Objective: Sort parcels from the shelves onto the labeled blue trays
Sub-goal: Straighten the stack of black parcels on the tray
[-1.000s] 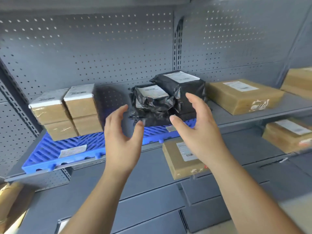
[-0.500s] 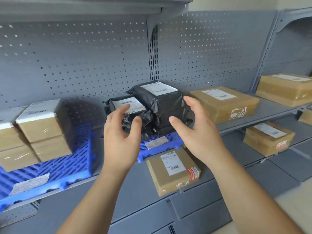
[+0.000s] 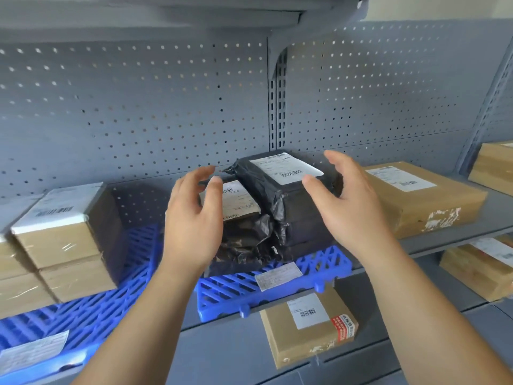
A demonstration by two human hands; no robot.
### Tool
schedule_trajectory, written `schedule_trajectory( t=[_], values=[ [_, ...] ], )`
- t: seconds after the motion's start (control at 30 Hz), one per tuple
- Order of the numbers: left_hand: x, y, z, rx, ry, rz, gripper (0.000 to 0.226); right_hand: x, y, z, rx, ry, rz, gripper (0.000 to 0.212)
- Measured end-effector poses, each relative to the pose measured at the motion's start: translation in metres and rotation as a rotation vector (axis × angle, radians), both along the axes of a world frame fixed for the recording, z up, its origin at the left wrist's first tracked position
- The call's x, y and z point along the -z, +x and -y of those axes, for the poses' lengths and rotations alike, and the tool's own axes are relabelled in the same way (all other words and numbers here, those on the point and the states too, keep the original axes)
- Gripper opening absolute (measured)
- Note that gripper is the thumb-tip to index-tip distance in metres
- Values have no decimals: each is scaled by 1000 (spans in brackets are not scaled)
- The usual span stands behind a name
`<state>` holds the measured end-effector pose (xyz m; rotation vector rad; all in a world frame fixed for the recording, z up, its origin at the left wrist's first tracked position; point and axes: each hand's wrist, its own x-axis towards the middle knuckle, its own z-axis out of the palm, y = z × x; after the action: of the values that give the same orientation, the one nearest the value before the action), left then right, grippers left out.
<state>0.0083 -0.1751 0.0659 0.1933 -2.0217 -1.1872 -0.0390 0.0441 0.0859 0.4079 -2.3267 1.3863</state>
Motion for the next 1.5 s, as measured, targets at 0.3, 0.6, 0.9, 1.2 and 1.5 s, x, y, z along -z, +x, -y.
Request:
schedule_trajectory(
  t=[0.3, 0.6, 0.9, 1.2, 1.5],
  values=[
    [-3, -18, 24, -181, 107, 85, 32, 2, -75, -11, -143, -148, 107, 44],
    [32, -14, 51, -61, 588, 231, 57, 39, -137, -35, -435, -542, 546, 60],
    [52, -13, 33, 207, 827, 297, 54, 64, -122, -22, -481, -800, 781, 63],
    [60, -28, 6, 142, 840, 286, 59, 68, -109, 2, -407, -807, 816, 55],
    [66, -39, 12, 152, 858, 319, 70, 71, -106, 16, -359, -817, 840, 51]
  ],
)
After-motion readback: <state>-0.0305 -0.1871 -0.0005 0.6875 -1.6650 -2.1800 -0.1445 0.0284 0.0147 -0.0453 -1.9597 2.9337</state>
